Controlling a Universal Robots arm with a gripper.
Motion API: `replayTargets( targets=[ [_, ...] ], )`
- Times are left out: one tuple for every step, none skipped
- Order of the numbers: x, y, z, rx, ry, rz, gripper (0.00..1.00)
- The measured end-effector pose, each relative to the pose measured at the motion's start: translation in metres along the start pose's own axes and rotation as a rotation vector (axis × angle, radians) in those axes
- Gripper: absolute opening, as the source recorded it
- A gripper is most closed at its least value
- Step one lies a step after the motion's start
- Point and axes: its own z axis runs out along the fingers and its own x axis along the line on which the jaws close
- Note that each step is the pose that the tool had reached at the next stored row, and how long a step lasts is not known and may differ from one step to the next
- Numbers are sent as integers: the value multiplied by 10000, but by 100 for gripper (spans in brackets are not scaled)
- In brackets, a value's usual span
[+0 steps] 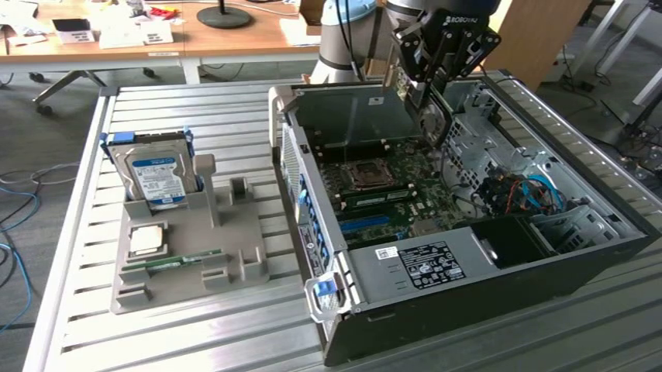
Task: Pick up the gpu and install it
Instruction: 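Pick up the gpu and move the gpu toward the slot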
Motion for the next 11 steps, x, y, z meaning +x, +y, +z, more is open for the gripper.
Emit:
replayTargets(
  targets=[
    [0,0,0,0,0,0,27],
    [-4,0,0,0,1,-1,27],
    [-8,0,0,0,1,-3,27],
    [-14,0,1,0,0,-1,27],
    [-23,0,1,0,0,0,27],
    [-32,0,1,0,0,0,27],
    [-43,0,1,0,0,0,27],
    [-55,0,2,0,0,0,27],
    [-66,0,2,0,0,0,27],
    [-78,0,2,0,1,0,27],
    [-91,0,2,0,1,0,27]
  ],
)
